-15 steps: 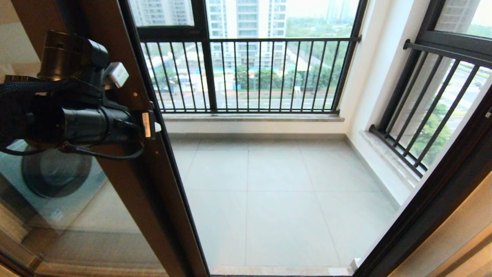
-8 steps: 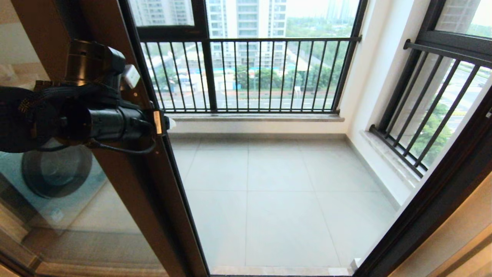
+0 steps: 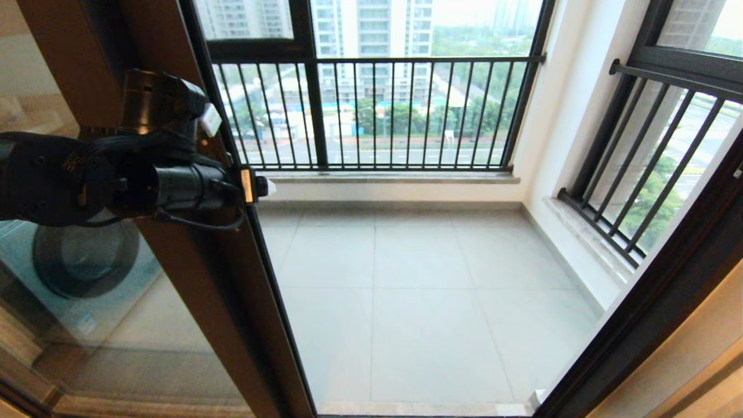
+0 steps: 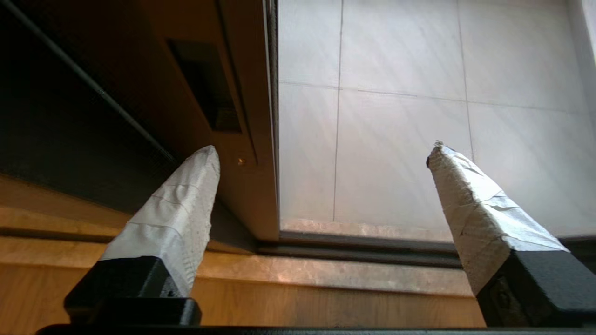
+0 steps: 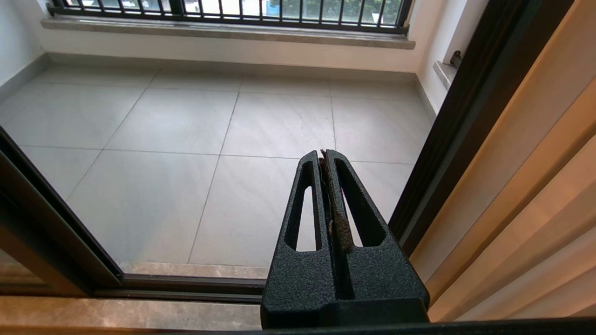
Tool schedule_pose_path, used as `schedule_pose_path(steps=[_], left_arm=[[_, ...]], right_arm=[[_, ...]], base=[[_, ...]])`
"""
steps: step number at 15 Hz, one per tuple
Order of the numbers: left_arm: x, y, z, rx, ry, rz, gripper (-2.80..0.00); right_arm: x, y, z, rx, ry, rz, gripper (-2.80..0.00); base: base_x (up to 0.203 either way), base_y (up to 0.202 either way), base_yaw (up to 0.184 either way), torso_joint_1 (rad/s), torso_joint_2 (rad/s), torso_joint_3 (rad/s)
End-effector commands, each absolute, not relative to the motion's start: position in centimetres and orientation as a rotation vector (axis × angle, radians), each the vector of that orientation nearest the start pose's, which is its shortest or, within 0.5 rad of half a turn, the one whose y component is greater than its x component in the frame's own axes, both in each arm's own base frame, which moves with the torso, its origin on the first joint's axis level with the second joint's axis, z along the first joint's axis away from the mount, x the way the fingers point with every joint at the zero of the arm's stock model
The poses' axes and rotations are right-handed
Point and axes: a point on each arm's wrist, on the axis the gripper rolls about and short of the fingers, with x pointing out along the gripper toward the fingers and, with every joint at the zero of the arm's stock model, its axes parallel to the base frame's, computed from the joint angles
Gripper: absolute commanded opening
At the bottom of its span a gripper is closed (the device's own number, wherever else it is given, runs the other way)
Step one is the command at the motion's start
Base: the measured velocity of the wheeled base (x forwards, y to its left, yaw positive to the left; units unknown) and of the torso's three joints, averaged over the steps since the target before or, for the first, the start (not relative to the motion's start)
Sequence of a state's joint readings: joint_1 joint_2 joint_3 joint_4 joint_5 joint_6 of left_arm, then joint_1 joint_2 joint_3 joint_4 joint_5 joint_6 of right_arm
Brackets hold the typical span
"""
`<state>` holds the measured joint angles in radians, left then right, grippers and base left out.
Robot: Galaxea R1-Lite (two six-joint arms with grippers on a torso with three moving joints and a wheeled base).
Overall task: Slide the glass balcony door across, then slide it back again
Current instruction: Close the slid door
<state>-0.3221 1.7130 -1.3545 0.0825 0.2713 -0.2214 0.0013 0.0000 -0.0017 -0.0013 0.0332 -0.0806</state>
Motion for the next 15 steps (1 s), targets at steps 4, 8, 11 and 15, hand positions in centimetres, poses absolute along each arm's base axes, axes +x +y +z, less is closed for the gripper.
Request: schedule_pose_path(steps=[4,8,11,15], left_arm=[[32.2,-10.1,25.3,-0.085,0.435,0.0,0.0],[32.8,-10.3,25.2,-0.085,0.434,0.001,0.0],[33.3,-10.4,25.1,-0.085,0.432,0.002,0.0],[33.5,-10.4,25.1,-0.084,0.43,0.006,0.0]], right_arm=[[-2.3,0.1,7.6,-0.081,-0.003,0.035,-2.8],[-2.3,0.1,7.6,-0.081,-0.003,0.035,-2.8],[-2.3,0.1,7.6,-0.081,-0.003,0.035,-2.8],[-2.3,0.1,7.6,-0.081,-0.003,0.035,-2.8]], base=[[0.0,0.0,0.0,0.0,0.0,0.0],[0.0,0.0,0.0,0.0,0.0,0.0],[0.0,0.0,0.0,0.0,0.0,0.0],[0.0,0.0,0.0,0.0,0.0,0.0]])
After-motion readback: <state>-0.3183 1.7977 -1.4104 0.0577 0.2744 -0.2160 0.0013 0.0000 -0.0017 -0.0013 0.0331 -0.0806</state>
